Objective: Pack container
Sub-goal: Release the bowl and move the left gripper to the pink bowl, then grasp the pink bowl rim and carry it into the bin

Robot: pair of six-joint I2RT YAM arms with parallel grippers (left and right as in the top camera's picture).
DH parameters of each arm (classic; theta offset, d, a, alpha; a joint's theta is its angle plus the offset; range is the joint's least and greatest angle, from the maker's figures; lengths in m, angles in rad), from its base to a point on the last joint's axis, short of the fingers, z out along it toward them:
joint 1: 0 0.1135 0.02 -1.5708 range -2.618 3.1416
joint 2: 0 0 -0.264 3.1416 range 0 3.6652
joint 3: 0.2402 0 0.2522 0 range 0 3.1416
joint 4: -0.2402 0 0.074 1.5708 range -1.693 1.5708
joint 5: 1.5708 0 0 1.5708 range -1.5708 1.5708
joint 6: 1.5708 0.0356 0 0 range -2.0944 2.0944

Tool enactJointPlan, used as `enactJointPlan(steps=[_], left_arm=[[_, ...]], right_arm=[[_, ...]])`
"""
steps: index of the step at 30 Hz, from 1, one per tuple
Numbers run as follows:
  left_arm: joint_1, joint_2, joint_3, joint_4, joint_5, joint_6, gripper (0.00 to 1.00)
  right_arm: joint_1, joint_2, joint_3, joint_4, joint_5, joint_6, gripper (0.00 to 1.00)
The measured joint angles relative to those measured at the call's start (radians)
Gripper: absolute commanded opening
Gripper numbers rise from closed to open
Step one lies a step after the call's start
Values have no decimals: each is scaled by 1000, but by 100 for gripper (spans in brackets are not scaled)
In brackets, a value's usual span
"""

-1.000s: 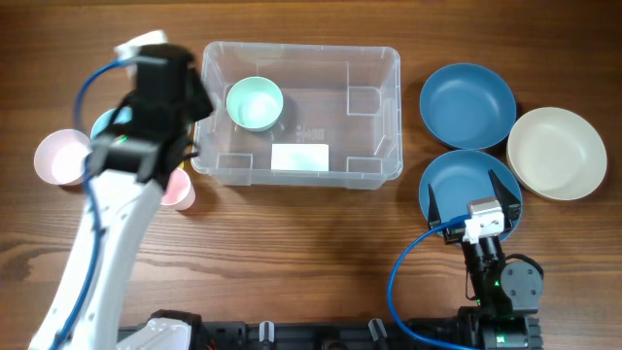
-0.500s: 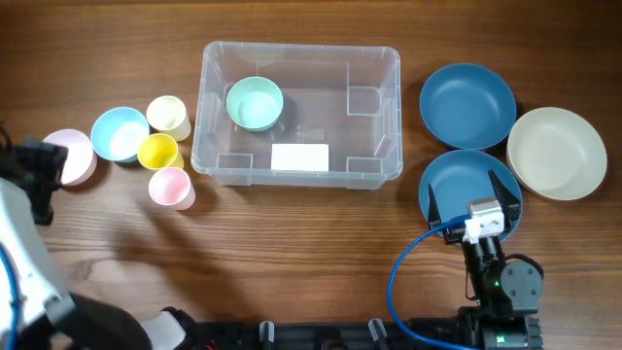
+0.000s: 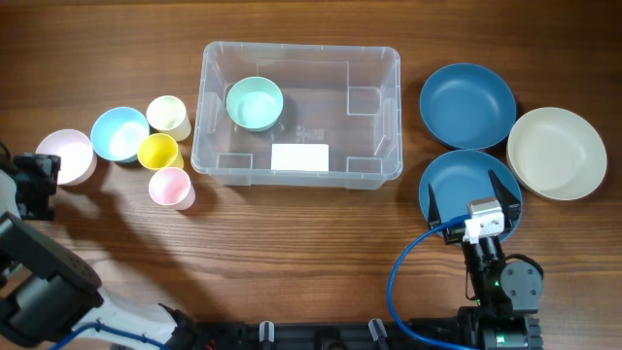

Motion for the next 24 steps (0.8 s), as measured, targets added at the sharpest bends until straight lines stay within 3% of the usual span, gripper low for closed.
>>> enactJointPlan(steps=[4,6,8,10,12,24], left_arm=[[0,49,0,56,0,-5,57],[0,67,-1,75,0,-5,45],[0,87,-1,86,0,-1,25],[0,106,-1,95,1,-1,21],[0,114,-1,111,1,-2,4],[5,98,-1,69,0,-2,4]], right_arm=[[0,0,0,0,0,0,100],[0,0,0,0,0,0,100],[0,0,0,0,0,0,100],[0,0,0,0,0,0,100],[0,0,0,0,0,0,100],[0,0,0,0,0,0,100]])
